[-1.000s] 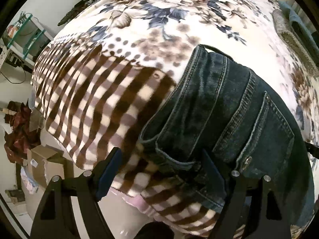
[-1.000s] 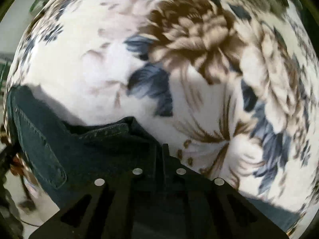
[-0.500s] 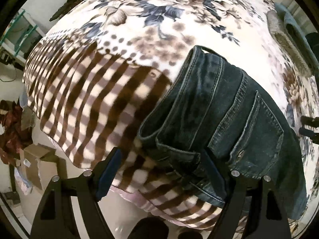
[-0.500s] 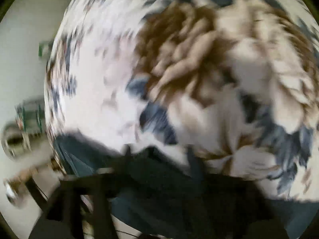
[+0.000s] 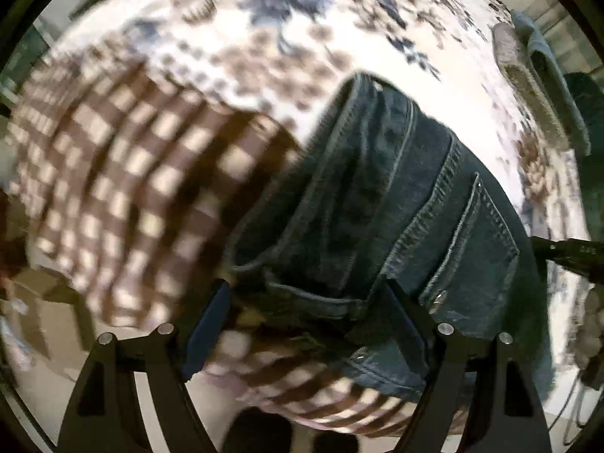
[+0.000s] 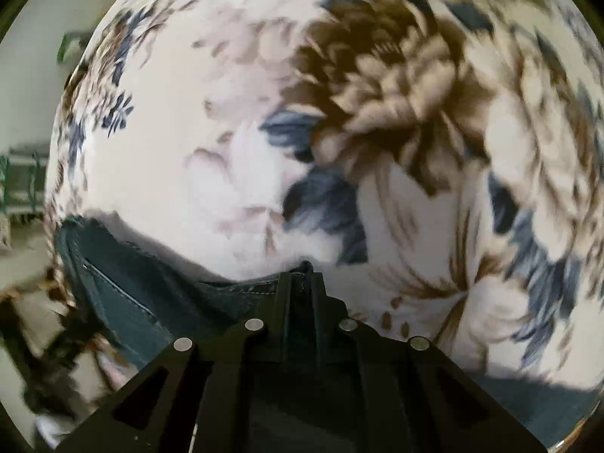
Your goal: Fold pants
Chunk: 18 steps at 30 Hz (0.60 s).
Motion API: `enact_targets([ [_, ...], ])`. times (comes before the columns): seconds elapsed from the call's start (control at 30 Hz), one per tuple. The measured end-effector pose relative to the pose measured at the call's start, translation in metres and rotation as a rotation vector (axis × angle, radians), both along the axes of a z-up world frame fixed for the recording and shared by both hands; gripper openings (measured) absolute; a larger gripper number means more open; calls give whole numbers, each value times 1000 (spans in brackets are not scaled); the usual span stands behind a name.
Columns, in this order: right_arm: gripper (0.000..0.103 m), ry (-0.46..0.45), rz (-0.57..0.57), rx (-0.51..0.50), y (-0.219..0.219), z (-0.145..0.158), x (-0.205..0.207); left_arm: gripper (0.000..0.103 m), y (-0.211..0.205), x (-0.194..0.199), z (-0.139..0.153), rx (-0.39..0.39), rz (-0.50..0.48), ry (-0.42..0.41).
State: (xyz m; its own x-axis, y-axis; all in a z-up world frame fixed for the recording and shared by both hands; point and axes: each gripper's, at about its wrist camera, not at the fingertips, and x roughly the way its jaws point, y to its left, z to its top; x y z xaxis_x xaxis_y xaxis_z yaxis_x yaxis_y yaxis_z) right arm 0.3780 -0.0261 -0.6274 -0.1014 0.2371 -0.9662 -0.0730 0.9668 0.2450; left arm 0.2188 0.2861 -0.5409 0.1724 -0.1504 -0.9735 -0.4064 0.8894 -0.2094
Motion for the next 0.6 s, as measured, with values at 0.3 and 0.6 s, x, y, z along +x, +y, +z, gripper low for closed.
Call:
enact_targets([
  [0.3,9,2,-79,16,-24,9,-2,28,-1,-16,7,-5,28,-166],
  [0.6,6,-40,-116,-19,15,10,16,27,5,-42,27,-55,-12,-192],
])
